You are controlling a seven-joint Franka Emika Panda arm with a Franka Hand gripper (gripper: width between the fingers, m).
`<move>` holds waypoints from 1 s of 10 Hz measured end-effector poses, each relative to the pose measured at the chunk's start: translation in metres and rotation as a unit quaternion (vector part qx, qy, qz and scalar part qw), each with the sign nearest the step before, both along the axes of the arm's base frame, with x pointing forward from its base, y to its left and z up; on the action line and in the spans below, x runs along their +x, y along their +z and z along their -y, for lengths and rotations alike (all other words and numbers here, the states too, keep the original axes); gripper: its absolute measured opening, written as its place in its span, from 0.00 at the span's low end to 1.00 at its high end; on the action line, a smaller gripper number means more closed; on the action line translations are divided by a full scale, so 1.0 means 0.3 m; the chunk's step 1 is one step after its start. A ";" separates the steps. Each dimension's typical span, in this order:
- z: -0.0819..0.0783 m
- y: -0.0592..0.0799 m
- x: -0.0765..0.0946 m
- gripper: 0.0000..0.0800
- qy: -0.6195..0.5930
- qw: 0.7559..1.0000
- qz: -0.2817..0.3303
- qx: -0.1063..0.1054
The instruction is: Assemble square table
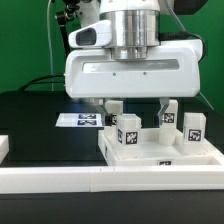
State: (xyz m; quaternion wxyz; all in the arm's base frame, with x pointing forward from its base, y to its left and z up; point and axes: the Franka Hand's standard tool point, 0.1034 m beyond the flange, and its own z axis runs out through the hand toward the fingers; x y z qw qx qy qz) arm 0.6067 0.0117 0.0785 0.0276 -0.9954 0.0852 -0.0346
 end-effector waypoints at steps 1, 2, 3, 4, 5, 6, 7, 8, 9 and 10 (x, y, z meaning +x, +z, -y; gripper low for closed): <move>0.003 -0.001 -0.001 0.81 0.031 1.000 0.001 -0.002; 0.008 -0.002 -0.003 0.81 0.073 0.997 0.003 -0.006; 0.010 -0.004 -0.005 0.81 0.085 0.996 0.003 -0.007; 0.010 -0.003 -0.004 0.81 0.106 0.994 0.003 -0.013; 0.013 -0.002 -0.003 0.81 0.127 0.992 0.003 -0.017; 0.016 -0.002 -0.003 0.65 0.133 0.991 0.003 -0.018; 0.016 -0.003 -0.003 0.48 0.131 0.991 0.003 -0.018; 0.018 -0.003 -0.003 0.36 0.130 0.991 0.003 -0.018; 0.018 -0.003 -0.003 0.36 0.130 0.991 0.003 -0.018; 0.018 -0.003 -0.003 0.36 0.127 0.992 0.003 -0.018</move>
Offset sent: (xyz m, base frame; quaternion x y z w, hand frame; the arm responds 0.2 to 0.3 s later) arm -0.0038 -0.0011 0.0011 -0.0284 0.0014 -0.1412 0.9896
